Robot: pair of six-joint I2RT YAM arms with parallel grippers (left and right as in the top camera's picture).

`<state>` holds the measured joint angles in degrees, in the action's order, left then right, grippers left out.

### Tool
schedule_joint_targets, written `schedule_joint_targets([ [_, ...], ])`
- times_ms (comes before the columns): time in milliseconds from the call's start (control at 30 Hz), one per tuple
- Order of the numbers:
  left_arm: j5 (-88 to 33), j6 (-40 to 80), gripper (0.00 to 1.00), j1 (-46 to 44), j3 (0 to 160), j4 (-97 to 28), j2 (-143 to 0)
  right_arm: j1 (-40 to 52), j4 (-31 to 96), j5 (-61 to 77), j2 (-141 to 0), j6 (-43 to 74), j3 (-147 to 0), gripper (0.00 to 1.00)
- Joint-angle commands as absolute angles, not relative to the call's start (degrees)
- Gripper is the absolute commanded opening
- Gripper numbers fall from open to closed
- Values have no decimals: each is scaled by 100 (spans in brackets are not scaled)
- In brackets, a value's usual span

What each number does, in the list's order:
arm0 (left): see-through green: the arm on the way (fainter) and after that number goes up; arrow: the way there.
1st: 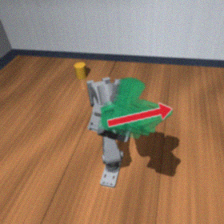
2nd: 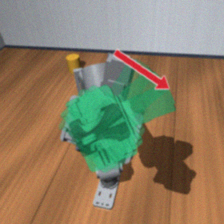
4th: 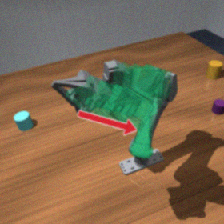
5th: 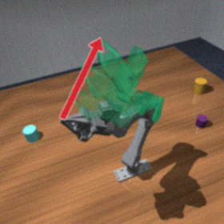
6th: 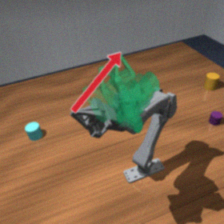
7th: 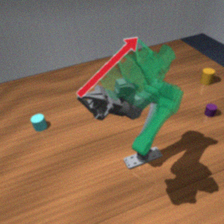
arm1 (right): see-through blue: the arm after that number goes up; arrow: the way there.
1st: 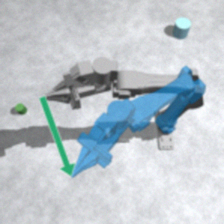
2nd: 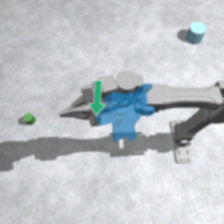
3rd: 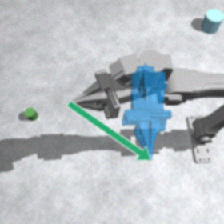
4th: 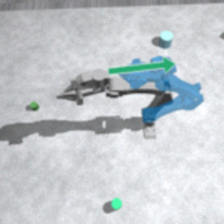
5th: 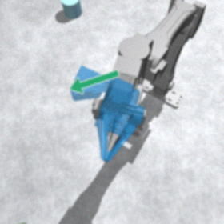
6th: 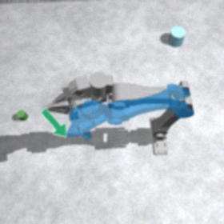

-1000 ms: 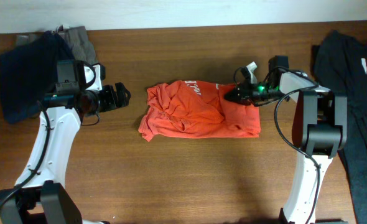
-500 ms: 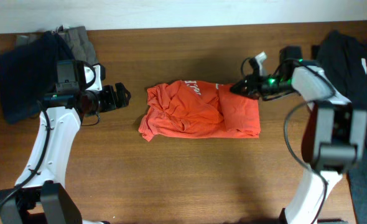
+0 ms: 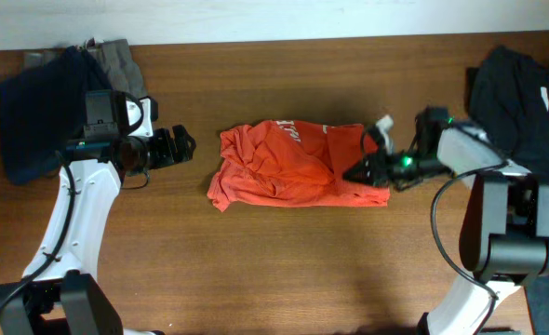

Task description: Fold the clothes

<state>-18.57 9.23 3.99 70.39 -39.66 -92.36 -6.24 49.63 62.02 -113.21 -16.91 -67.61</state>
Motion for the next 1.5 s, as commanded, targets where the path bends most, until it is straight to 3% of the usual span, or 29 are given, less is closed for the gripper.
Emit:
schedule_joint_targets([
  [0, -1820, 954, 99, 384, 7032, -3957, -9190, -631, 4141, 6377, -11404, -1216, -6134, 16],
  [133, -1820, 954, 99, 379, 7032, -3959, -9190, -631, 3404, 5887, -11496, -600, -5767, 19],
  [267, -1820, 954, 99, 379, 7032, -3972, -9190, -633, 3361, 5673, -11509, -499, -5756, 16],
  [500, -1817, 954, 99, 377, 7032, -3975, -9190, -639, 4189, 5693, -11028, -405, -6628, 12],
  [733, -1820, 954, 99, 375, 7032, -3970, -9190, -639, 3760, 5513, -10573, 27, -7382, 25],
  [1467, -1820, 954, 99, 375, 7032, -3977, -9190, -604, 1837, 5701, -12368, 797, -7435, 25],
])
